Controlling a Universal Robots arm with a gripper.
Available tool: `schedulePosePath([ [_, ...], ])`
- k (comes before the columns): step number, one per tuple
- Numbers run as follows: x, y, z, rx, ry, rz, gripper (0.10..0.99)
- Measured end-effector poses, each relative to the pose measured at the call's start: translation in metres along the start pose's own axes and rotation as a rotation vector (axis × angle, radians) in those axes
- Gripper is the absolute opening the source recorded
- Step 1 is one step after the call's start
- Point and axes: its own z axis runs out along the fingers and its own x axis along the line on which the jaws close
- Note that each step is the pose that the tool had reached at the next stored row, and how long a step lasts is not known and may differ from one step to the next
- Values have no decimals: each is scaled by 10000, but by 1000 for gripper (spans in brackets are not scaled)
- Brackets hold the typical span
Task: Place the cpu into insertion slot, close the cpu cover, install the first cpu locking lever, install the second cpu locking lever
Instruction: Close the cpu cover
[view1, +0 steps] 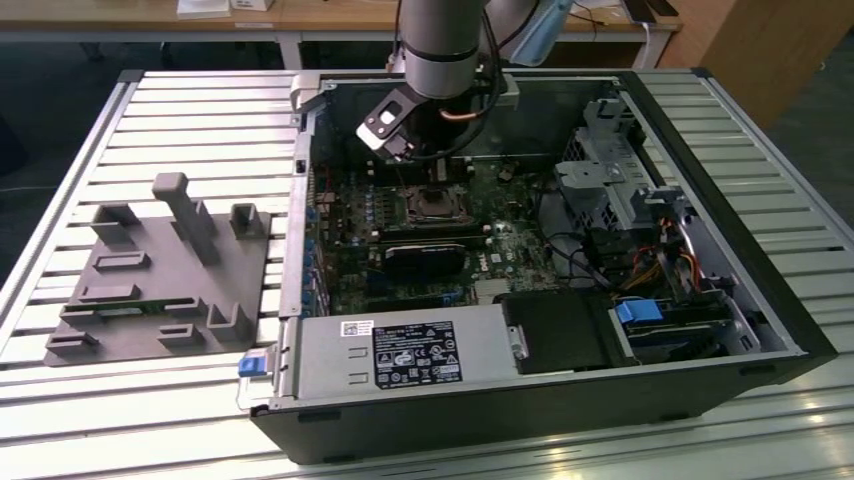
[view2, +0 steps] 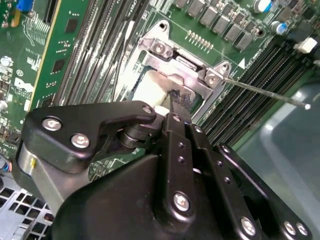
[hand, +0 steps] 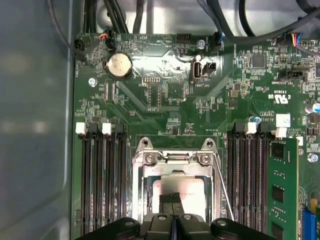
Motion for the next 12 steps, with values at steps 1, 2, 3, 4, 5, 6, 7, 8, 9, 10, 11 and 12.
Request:
schedulePosePath([
  [1,0,-5,1,0,-2,0,106],
  [2,0,-13,3,0,-2,0,106],
  [3,0,-23,5,1,-4,0,106],
  [4,0,-35,8,0,-3,0,106],
  [5,0,-50,11,-1,-3,-1,106],
  [6,0,-65,14,-1,-1,-1,106],
  [7,0,-79,15,-1,-2,-1,106],
  [8,0,-92,17,-1,-2,-1,106],
  [9,0,-103,17,0,-3,0,106],
  [10,0,-113,19,-1,-2,0,106],
  [11,0,-122,20,0,-2,0,106],
  [12,0,-128,22,-1,-2,0,106],
])
